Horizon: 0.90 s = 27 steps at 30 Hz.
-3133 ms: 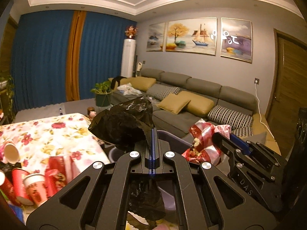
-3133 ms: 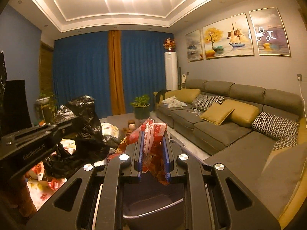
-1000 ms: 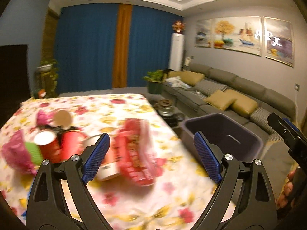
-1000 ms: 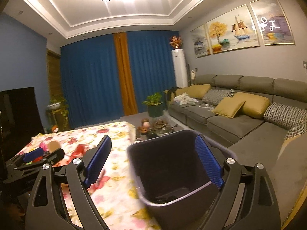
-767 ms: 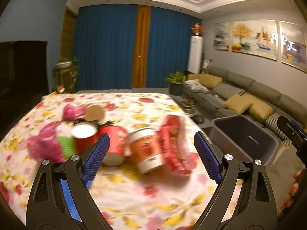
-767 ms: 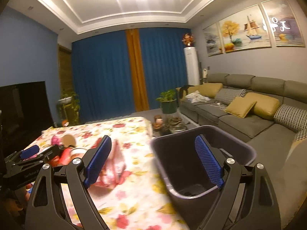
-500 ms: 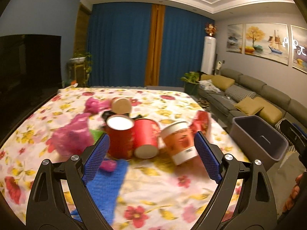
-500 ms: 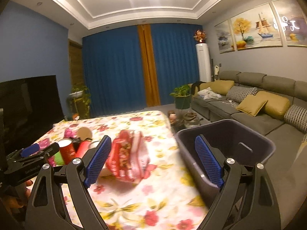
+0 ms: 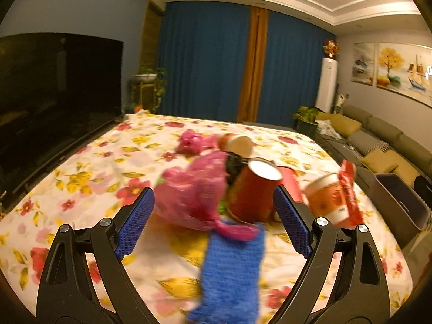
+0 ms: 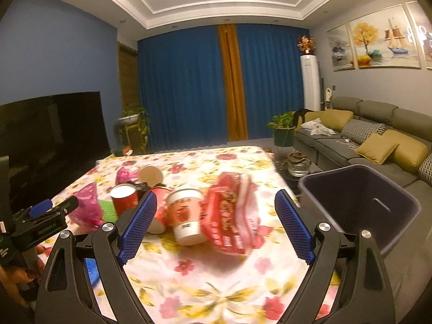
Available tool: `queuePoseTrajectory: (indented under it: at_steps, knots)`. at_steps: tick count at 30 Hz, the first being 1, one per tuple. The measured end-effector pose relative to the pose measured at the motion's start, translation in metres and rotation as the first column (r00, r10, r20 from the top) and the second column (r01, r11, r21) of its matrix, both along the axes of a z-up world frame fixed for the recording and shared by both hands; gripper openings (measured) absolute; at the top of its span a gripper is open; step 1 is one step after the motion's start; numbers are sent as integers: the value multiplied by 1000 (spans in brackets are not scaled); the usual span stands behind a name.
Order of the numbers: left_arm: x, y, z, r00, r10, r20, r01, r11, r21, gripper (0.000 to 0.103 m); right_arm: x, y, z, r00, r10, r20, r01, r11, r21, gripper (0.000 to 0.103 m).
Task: Collect trash
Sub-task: 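Move both open tools back toward the trash pile on the bed, then grasp the pink plastic bag with the left tool while the right tool grasps a red paper cup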
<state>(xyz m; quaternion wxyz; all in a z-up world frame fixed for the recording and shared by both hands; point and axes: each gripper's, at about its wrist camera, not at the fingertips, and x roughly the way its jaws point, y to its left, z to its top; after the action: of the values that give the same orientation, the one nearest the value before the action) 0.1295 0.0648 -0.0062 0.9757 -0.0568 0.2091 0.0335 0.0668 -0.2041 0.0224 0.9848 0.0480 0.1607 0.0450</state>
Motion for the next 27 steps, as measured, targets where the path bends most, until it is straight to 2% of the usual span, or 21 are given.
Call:
queuePoseTrajectory:
  at_steps: [8,13,17,19,21,24,27]
  knots:
    - [29,30,-8,999,-4,-42,3,999,-40,88,25,43,-2,996,82,-30,-83,997,-11,86]
    - [49,29,-16,995,-63,-76,59,997,-49,85,47,72,-7,989,131,-62,-132,991,-20,86]
    - [64,32,-27,986,-106,-127,94,991,-94,69,67,93,-10,984,155,-86,-160,986,-47,86]
    - [69,33,-31,982,-127,-143,112,988,-104,57,74,101,-12,982,163,-98,-169,984,-54,86]
    - [72,32,-35,976,-150,-157,134,985,-105,39,81,110,-14,979,172,-110,-179,982,-60,86]
    - [76,36,-39,974,-162,-161,144,982,-122,21,91,121,-17,975,184,-126,-194,979,-68,86]
    - [73,42,-38,975,-160,-151,138,979,-148,13,99,131,-21,971,194,-136,-206,975,-80,86]
